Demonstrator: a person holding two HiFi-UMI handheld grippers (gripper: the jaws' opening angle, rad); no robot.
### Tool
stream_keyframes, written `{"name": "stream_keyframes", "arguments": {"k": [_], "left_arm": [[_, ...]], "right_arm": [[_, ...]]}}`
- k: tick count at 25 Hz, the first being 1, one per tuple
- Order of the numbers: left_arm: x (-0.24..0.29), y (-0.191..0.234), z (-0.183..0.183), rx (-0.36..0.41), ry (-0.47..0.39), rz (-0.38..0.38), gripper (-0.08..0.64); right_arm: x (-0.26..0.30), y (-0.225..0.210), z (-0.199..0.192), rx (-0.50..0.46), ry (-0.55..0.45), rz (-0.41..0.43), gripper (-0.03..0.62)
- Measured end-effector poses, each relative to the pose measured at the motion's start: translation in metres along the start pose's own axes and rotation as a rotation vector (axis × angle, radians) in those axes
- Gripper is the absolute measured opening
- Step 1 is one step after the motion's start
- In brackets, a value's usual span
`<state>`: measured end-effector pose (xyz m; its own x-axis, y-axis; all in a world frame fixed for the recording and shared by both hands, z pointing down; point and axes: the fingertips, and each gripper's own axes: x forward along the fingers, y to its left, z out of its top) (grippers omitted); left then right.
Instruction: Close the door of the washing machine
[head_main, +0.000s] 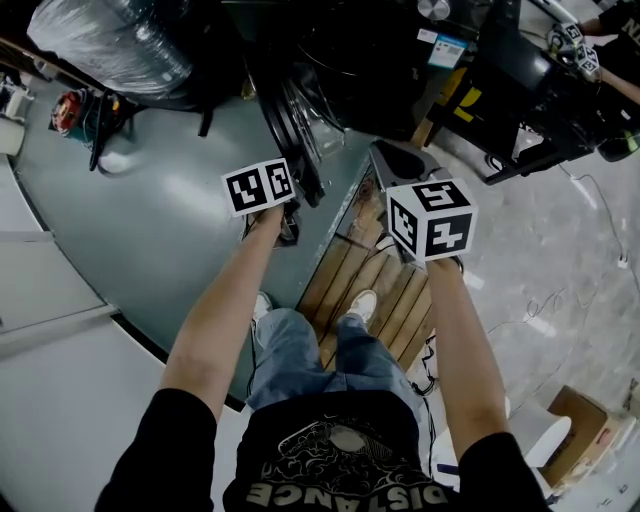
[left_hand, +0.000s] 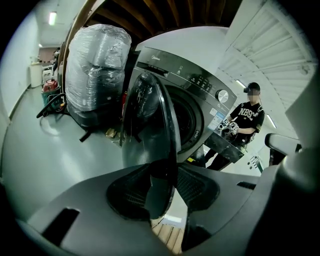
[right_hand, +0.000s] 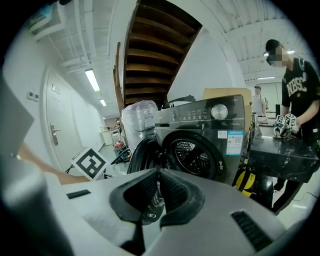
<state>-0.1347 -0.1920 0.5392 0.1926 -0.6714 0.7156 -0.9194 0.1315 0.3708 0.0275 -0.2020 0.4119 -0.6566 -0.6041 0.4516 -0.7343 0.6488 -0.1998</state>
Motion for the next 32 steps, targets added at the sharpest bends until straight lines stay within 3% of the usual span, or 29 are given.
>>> {"name": "stream_keyframes", "arguments": {"k": [21, 32], "left_arm": [[0.066, -0.087, 0.017, -0.139, -0.022, -0.067, 0.224], [0.094, -0.113, 0.033, -0.129, -0.027, -0.115, 0.265]], "right_arm": [[-0.006, -0.093, -0.022, 0.070, -0.003, -0.024, 0.023], [0.032, -0.105, -0.030, 0.069, -0.012, -0.018, 0.023]]}}
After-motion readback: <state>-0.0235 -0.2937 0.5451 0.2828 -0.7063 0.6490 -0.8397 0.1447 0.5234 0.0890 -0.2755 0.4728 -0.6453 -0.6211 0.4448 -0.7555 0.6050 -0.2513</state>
